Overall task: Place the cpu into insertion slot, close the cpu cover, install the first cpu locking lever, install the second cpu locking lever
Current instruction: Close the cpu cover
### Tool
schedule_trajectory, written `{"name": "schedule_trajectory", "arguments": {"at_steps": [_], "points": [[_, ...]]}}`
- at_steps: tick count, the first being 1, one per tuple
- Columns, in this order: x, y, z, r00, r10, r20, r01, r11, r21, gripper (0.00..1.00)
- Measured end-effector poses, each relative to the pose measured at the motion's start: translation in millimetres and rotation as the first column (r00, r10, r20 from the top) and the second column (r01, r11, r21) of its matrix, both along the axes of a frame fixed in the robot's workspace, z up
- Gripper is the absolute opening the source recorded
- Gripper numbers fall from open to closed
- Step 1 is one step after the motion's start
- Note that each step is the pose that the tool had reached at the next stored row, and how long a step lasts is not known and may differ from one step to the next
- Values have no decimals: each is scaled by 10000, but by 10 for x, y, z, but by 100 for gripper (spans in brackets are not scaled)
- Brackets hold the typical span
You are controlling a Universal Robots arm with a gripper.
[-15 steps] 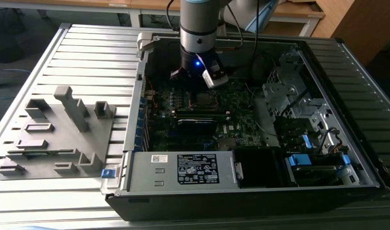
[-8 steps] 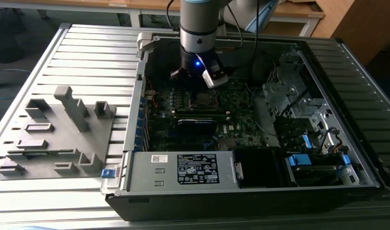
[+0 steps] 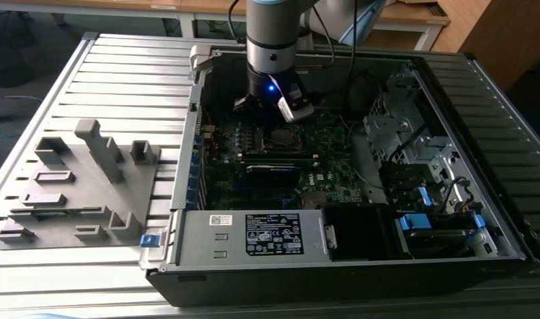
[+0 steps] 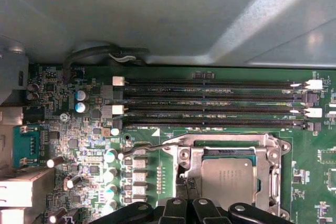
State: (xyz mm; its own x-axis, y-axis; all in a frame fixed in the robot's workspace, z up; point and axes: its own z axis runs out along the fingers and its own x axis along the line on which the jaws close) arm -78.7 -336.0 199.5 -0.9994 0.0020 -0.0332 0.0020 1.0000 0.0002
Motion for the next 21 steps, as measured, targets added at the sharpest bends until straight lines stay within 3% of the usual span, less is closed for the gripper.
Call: {"name": "schedule_trajectory", "arguments": {"at_steps": [21], "points": [[-18,0,-10,10000,-2,24,2,10000,4,11]]}}
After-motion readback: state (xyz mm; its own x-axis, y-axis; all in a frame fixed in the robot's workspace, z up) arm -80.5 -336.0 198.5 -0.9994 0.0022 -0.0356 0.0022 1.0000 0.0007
